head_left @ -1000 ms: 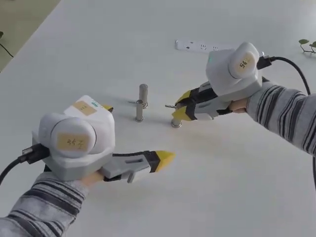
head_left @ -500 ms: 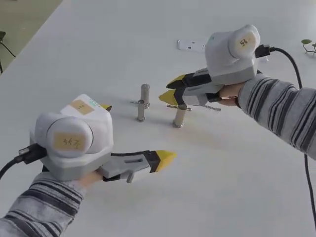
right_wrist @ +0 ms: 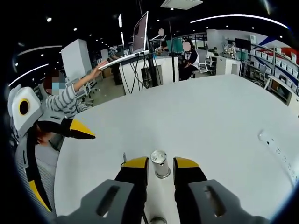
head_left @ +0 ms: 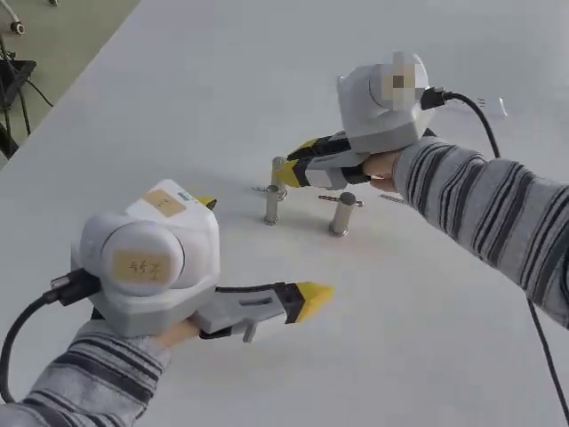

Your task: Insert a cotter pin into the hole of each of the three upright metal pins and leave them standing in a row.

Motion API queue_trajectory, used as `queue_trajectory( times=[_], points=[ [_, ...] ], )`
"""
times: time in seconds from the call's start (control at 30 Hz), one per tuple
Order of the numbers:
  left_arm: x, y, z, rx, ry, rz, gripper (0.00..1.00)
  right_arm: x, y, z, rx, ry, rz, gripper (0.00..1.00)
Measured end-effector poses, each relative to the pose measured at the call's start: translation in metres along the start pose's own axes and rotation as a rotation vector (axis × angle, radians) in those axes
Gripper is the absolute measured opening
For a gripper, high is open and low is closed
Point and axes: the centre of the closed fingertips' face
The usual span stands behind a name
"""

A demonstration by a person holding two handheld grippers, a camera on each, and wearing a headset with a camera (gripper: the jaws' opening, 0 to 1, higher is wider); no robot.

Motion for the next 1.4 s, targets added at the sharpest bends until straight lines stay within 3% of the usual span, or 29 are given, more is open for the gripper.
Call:
queue_trajectory(
  times=[0.27, 0.53, 0.63, 0.93, 1.2, 1.4],
  points=[
    [0.002, 0.006, 0.003, 0.020, -0.011, 0.014, 0.99, 0.006, 0.003, -0.007, 0.018, -0.024, -0.013, 0.13],
    [0.005, 0.011, 0.005, 0.029, -0.020, 0.029, 0.98, 0.010, 0.003, -0.005, 0.010, -0.035, 0.038, 0.09],
    [0.004, 0.012, 0.006, 0.035, -0.023, 0.029, 0.98, 0.008, 0.003, -0.004, 0.004, -0.020, 0.090, 0.08],
    [0.004, 0.008, 0.008, 0.029, -0.025, 0.020, 0.97, -0.012, 0.005, 0.008, 0.020, 0.049, 0.071, 0.08],
    [0.001, 0.007, 0.012, 0.030, -0.030, 0.013, 0.97, -0.036, 0.018, 0.036, 0.051, 0.131, 0.057, 0.08],
    [-0.005, 0.007, 0.017, 0.021, -0.027, 0.008, 0.97, -0.053, 0.038, 0.063, 0.079, 0.198, 0.024, 0.08]
  ],
)
Point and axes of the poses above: the centre of the closed fingertips' face, and the gripper's own axes: z roughly backward along the fingers, x roughly to its left, y roughly out of its underside, and after that the axes turned 14 degrees about y, right-handed
